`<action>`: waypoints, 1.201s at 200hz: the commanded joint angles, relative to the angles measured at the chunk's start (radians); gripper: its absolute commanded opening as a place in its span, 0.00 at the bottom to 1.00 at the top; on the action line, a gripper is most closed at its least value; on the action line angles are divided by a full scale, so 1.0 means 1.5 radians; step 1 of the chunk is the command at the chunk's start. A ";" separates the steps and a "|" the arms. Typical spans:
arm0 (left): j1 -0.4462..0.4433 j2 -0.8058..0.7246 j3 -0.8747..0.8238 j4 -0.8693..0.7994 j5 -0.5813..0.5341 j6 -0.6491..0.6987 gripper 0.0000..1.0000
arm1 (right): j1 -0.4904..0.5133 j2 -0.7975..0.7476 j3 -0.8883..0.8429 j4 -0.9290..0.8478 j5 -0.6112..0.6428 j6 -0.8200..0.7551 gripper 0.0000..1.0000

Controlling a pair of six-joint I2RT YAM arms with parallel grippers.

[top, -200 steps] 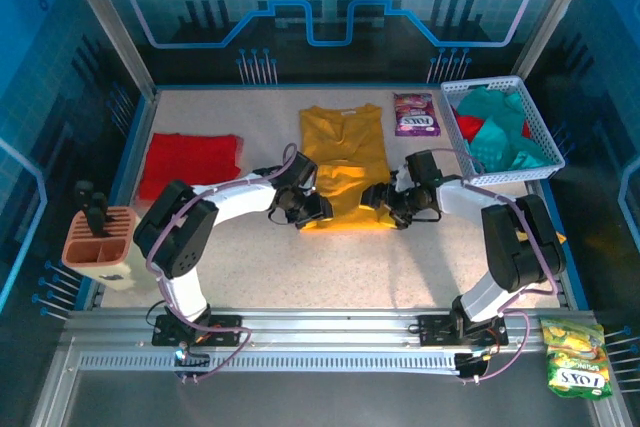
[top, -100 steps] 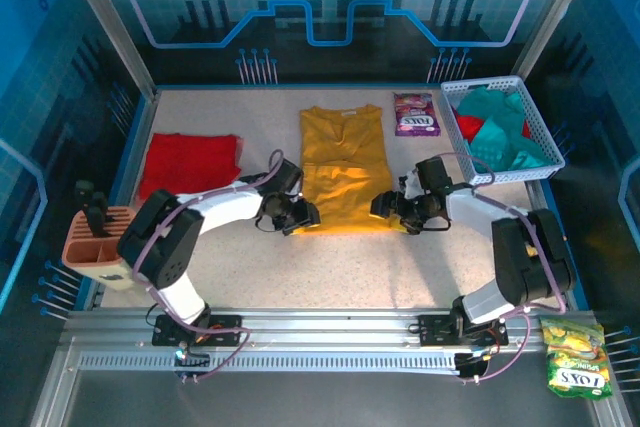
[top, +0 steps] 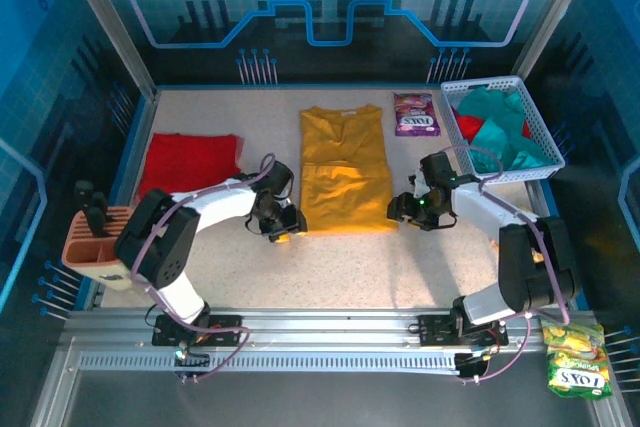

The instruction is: Fold and stack the t-shirts

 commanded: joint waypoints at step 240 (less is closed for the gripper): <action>0.008 0.119 0.097 0.113 0.062 -0.042 0.25 | 0.053 0.100 0.006 0.115 -0.056 0.044 0.32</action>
